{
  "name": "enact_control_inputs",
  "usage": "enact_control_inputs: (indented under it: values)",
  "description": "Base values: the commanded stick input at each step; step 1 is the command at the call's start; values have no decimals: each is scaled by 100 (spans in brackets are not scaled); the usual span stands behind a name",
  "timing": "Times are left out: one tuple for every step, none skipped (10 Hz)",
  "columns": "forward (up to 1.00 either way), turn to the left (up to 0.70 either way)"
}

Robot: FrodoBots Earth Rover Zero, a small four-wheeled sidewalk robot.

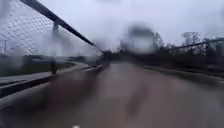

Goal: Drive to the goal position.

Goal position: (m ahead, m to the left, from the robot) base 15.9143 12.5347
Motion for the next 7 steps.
enact_control_inputs:
  values:
    - [70, 0]
    - [70, 0]
    - [70, 0]
    - [70, 0]
    - [70, 0]
    - [70, 0]
    - [70, 0]
